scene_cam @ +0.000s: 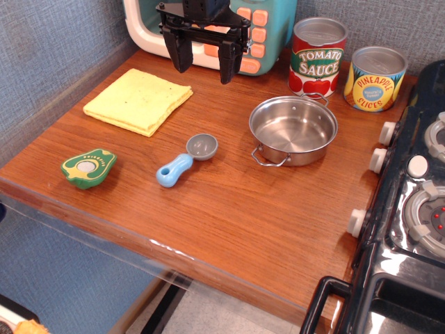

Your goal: Put the blue spoon on top of the yellow rag.

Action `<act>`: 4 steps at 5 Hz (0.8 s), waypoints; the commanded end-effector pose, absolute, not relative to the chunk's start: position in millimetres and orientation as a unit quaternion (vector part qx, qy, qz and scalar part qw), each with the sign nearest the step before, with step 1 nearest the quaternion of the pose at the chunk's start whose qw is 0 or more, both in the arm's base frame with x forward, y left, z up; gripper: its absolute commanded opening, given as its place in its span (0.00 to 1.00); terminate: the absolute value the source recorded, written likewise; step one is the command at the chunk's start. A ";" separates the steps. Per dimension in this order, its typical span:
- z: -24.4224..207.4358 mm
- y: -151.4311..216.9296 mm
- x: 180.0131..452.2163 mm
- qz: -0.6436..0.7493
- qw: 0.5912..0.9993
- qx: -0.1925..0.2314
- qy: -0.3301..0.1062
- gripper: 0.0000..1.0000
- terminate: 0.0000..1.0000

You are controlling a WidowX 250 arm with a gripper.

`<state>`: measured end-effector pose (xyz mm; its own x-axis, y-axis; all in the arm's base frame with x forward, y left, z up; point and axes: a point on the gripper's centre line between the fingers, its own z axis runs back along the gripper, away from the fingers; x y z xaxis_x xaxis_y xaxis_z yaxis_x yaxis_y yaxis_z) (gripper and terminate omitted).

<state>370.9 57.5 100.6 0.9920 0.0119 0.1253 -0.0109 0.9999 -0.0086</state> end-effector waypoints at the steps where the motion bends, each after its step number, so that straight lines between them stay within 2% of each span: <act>1: 100.6 57.5 370.9 0.006 0.998 -0.004 -0.063 1.00 0.00; 2: 98.5 63.6 345.6 0.001 0.997 -0.016 -0.079 1.00 0.00; 3: 80.4 62.9 312.1 -0.038 0.997 0.006 -0.070 1.00 0.00; 4: 57.9 68.7 285.9 -0.074 0.996 0.043 -0.039 1.00 0.00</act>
